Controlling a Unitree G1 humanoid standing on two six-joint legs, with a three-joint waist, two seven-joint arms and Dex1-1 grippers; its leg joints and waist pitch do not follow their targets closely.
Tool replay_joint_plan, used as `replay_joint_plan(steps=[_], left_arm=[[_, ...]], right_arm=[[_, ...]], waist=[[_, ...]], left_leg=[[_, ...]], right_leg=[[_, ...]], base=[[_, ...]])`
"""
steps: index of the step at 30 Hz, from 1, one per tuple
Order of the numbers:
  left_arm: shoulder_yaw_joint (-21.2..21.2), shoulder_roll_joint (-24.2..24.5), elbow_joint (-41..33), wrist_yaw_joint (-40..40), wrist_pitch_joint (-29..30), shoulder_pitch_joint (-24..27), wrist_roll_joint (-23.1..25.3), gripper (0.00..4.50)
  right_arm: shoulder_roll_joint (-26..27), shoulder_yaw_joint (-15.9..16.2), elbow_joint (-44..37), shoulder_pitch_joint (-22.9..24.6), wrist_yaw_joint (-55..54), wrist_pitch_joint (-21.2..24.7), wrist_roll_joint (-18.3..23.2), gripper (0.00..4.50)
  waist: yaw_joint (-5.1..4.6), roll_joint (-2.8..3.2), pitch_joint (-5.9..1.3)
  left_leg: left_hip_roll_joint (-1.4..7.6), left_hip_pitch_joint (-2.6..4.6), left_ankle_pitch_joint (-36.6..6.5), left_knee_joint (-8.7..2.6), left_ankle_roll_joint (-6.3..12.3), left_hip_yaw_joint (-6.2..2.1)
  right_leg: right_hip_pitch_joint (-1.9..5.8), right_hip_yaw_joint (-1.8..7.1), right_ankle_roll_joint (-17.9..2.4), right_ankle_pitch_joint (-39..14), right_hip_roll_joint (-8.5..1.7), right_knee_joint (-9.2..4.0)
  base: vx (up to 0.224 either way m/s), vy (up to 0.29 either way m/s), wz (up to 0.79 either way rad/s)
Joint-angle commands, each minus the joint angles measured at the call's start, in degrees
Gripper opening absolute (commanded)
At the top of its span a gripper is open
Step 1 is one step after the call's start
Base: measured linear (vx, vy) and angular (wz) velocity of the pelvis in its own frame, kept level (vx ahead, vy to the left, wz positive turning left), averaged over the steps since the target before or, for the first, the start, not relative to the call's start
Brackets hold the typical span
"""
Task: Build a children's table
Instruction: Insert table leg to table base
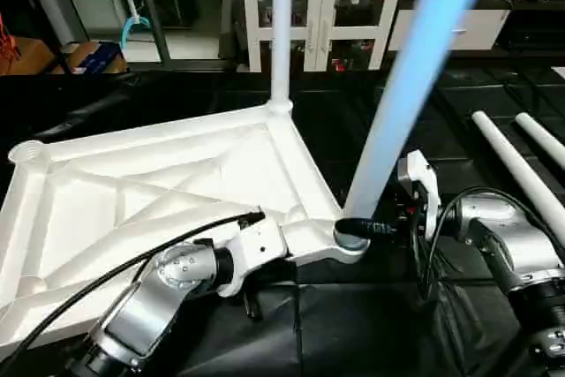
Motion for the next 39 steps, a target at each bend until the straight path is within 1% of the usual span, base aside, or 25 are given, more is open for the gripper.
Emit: replay_joint_plan(steps=[1, 2, 3, 4, 5, 6, 7, 8, 10, 11, 13, 18, 19, 20, 24, 25, 26, 27, 29, 32, 34, 35, 37, 38, 39], left_arm=[[-1.3, -0.5, -1.0, -1.2, -0.5, 0.9, -2.1, 0.00], [-1.4, -0.4, -1.0, -1.5, -0.4, 0.8, -2.1, 0.00], [-1.4, -0.4, -1.1, -1.8, -0.4, 0.7, -2.1, 0.00], [-1.4, -0.4, -1.1, -1.9, -0.4, 0.6, -2.1, 0.00], [-1.4, -0.4, -1.2, -2.0, -0.3, 0.6, -2.1, 0.00], [-1.4, -0.4, -1.3, -2.0, -0.2, 0.6, -2.0, 0.00], [-1.3, -0.4, -1.4, -2.0, -0.2, 0.6, -2.0, 0.00], [-1.3, -0.4, -1.5, -1.9, -0.2, 0.7, -1.8, 0.00], [-1.3, -0.4, -1.6, -1.8, -0.1, 0.8, -1.7, 0.00], [-1.2, -0.4, -1.6, -1.7, -0.1, 0.8, -1.7, 0.00], [-1.3, -0.4, -1.7, -1.7, 0.0, 1.1, -1.6, 0.00], [-1.3, -0.6, -1.5, -1.6, -0.2, 0.9, -1.4, 0.00], [-1.3, -0.7, -1.5, -1.5, -0.2, 0.9, -1.4, 0.00], [-1.3, -0.7, -1.4, -1.5, -0.2, 0.9, -1.4, 0.00], [-1.3, -0.6, -1.2, -1.5, -0.5, 0.8, -1.2, 0.00], [-1.3, -0.5, -1.2, -1.5, -0.7, 0.7, -1.0, 0.00], [-1.3, -0.7, -1.3, -1.4, -0.8, 0.8, -1.1, 0.00], [-1.3, -0.7, -1.3, -1.4, -0.8, 0.8, -1.2, 0.00], [-1.4, -0.8, -1.5, -1.7, -0.9, 0.8, -1.4, 0.00], [-1.8, -0.9, -1.7, -2.4, -1.0, 0.7, -1.7, 0.00], [-2.0, -0.9, -1.7, -2.7, -1.1, 0.7, -1.8, 0.00], [-2.1, -1.0, -1.6, -2.8, -1.0, 0.5, -1.8, 0.00], [-2.2, -0.8, -1.6, -2.9, -0.7, 0.3, -1.7, 0.00], [-2.2, -0.7, -1.6, -3.0, -0.5, 0.3, -1.6, 0.00], [-2.4, -0.3, -1.8, -3.4, -0.1, 0.4, -1.6, 0.00]], right_arm=[[0.1, -0.5, -1.1, 0.6, -0.3, 0.2, 0.4, 2.98], [-0.2, -0.3, -0.9, 0.7, 0.2, 0.0, 0.3, 2.98], [-0.5, -0.1, -0.4, 0.6, 0.9, -0.3, 0.1, 2.79], [-0.7, 0.1, -0.1, 0.5, 1.4, -0.3, -0.1, 2.79], [-1.0, 0.3, 0.1, 0.3, 1.9, -0.7, -0.4, 2.53], [-1.1, 0.4, 0.2, 0.3, 2.3, -1.0, -0.5, 2.53], [-1.4, 0.5, -0.1, 0.3, 2.9, -0.7, -0.5, 2.42], [-1.8, 0.7, -0.6, 0.5, 3.5, -0.7, -0.5, 2.34], [-2.0, 1.0, -1.4, 0.9, 4.1, -0.3, -0.5, 2.21], [-2.1, 1.0, -1.5, 1.0, 4.1, -0.1, -0.4, 2.21], [-1.7, 0.7, -2.6, 1.8, 4.1, 0.8, 0.4, 2.00], [-1.5, 1.0, -3.9, 2.2, 4.3, 1.0, 0.4, 1.93], [-1.4, 1.0, -4.2, 2.3, 4.5, 0.9, 0.4, 1.93], [-1.4, 0.9, -4.3, 2.4, 4.5, 0.8, 0.5, 1.93], [-1.1, 0.6, -3.9, 2.2, 3.9, 0.2, 0.1, 1.93], [-0.9, 0.4, -2.9, 1.9, 3.1, -1.0, -0.6, 1.93], [-0.5, 0.6, -1.6, 1.9, 2.0, -3.3, -2.0, 1.93], [-0.4, 0.6, -1.3, 1.9, 1.8, -3.9, -2.3, 1.93], [-0.3, 0.9, -0.9, 2.1, 1.8, -3.7, -2.5, 1.93], [0.0, 2.1, 2.1, 2.1, 2.3, -3.4, -3.5, 1.93], [0.1, 2.6, 3.4, 2.0, 2.6, -3.4, -4.0, 1.93], [0.5, 3.0, 5.5, 1.4, 2.5, -3.7, -4.7, 1.93], [1.3, 3.7, 8.6, -0.1, 2.4, -4.3, -5.8, 1.93], [1.4, 3.9, 9.3, -0.5, 2.5, -4.4, -6.1, 1.93], [1.7, 4.9, 11.2, -1.7, 2.9, -5.1, -7.1, 1.93]], waist=[[-0.22, -0.79, -2.95], [-0.28, -0.94, -2.97], [-0.27, -0.98, -3.00], [-0.27, -0.94, -2.98], [-0.27, -1.01, -2.99], [-0.24, -0.98, -3.01], [-0.23, -0.94, -3.01], [-0.29, -1.42, -2.98], [-0.17, -1.19, -2.97], [-0.19, -1.25, -2.93], [-0.19, -1.20, -2.95], [-0.13, -1.19, -2.99], [-0.12, -1.27, -3.01], [-0.11, -1.16, -3.01], [-0.15, -1.18, -3.02], [-0.20, -1.37, -3.00], [-0.18, -1.49, -3.02], [-0.15, -1.37, -3.05], [-0.21, -1.35, -3.03], [-0.31, -1.41, -3.07], [-0.28, -1.34, -2.95], [-0.33, -1.58, -2.97], [-0.34, -1.21, -2.95], [-0.55, -1.26, -2.90], [-0.63, -1.39, -2.76]], left_leg=[[4.73, 0.39, -4.0, -3.98, 6.68, -1.95], [4.71, 0.43, -4.2, -3.97, 6.66, -1.89], [4.71, 0.38, -4.0, -3.94, 6.70, -1.93], [4.71, 0.40, -4.0, -3.94, 6.73, -1.91], [4.76, 0.43, -4.1, -3.92, 6.78, -1.90], [4.72, 0.42, -3.9, -3.89, 6.80, -1.89], [4.72, 0.41, -3.7, -3.87, 6.94, -1.90], [4.75, 0.38, -3.7, -3.86, 7.23, -1.84], [4.76, 0.38, -3.6, -3.86, 7.33, -1.91], [4.77, 0.39, -3.5, -3.86, 7.42, -1.89], [4.78, 0.42, -3.2, -3.83, 7.52, -1.89], [4.75, 0.41, -3.0, -3.78, 7.63, -1.90], [4.78, 0.47, -3.1, -3.76, 7.64, -1.88], [4.77, 0.43, -3.0, -3.75, 7.62, -1.91], [4.73, 0.38, -2.9, -3.73, 7.71, -1.91], [4.76, 0.37, -3.0, -3.74, 7.59, -1.88], [4.76, 0.33, -3.0, -3.71, 7.44, -1.87], [4.71, 0.39, -2.8, -3.68, 7.32, -1.84], [4.66, 0.42, -2.9, -3.69, 7.43, -1.84], [4.65, 0.38, -2.8, -3.66, 7.68, -1.87], [4.69, 0.43, -3.5, -3.74, 7.58, -1.86], [4.70, 0.42, -3.5, -3.72, 7.55, -1.83], [4.70, 0.48, -3.9, -3.76, 7.07, -1.89], [4.65, 0.49, -5.0, -3.82, 6.71, -1.89], [4.69, 0.49, -6.1, -3.96, 6.18, -1.92]], right_leg=[[2.81, 2.60, -14.2, -5.6, -4.93, -3.70], [2.81, 2.58, -14.3, -5.7, -4.91, -3.74], [2.88, 2.59, -14.3, -5.5, -4.96, -3.68], [2.84, 2.59, -14.3, -5.6, -4.96, -3.69], [2.84, 2.59, -14.4, -5.8, -4.99, -3.71], [2.85, 2.59, -14.4, -5.6, -4.98, -3.67], [2.85, 2.56, -14.5, -5.4, -4.95, -3.63], [2.86, 2.59, -14.4, -5.4, -4.96, -3.68], [2.88, 2.56, -14.4, -5.8, -5.02, -3.60], [2.84, 2.56, -14.3, -6.0, -4.99, -3.64], [2.79, 2.59, -14.2, -5.9, -4.98, -3.62], [2.76, 2.56, -14.2, -5.8, -4.93, -3.60], [2.74, 2.58, -14.1, -5.9, -4.95, -3.57], [2.77, 2.59, -14.1, -5.8, -4.99, -3.54], [2.79, 2.55, -14.2, -5.7, -4.99, -3.54], [2.76, 2.56, -14.1, -6.0, -4.99, -3.58], [2.75, 2.58, -14.0, -6.2, -5.09, -3.56], [2.71, 2.57, -14.1, -6.2, -5.07, -3.54], [2.77, 2.57, -14.1, -6.3, -5.01, -3.56], [2.76, 2.50, -14.2, -6.1, -4.97, -3.46], [2.73, 2.50, -14.1, -7.0, -4.94, -3.66], [2.75, 2.51, -14.1, -7.0, -4.95, -3.66], [2.66, 2.47, -14.3, -7.8, -4.93, -3.67], [2.62, 2.43, -14.4, -8.7, -4.95, -3.78], [2.66, 2.43, -14.1, -9.9, -4.92, -3.96]], base=[[0.000, 0.000, 0.00], [0.000, 0.000, 0.00], [0.000, 0.000, 0.00], [0.000, 0.000, 0.00], [0.000, 0.000, 0.00], [0.000, 0.000, 0.00], [0.000, 0.000, 0.00], [0.000, 0.000, 0.00], [0.000, 0.000, 0.00], [0.000, 0.000, 0.00], [0.000, 0.000, 0.00], [0.000, 0.000, 0.00], [0.000, 0.000, 0.00], [0.000, 0.000, 0.00], [0.000, 0.000, 0.00], [0.000, 0.000, 0.00], [0.000, 0.000, 0.00], [0.000, 0.000, 0.00], [0.000, 0.000, 0.00], [0.000, 0.000, 0.00], [0.000, 0.000, 0.00], [0.000, 0.000, 0.00], [0.000, 0.000, 0.00], [0.000, 0.000, 0.00], [0.000, 0.000, 0.00]])
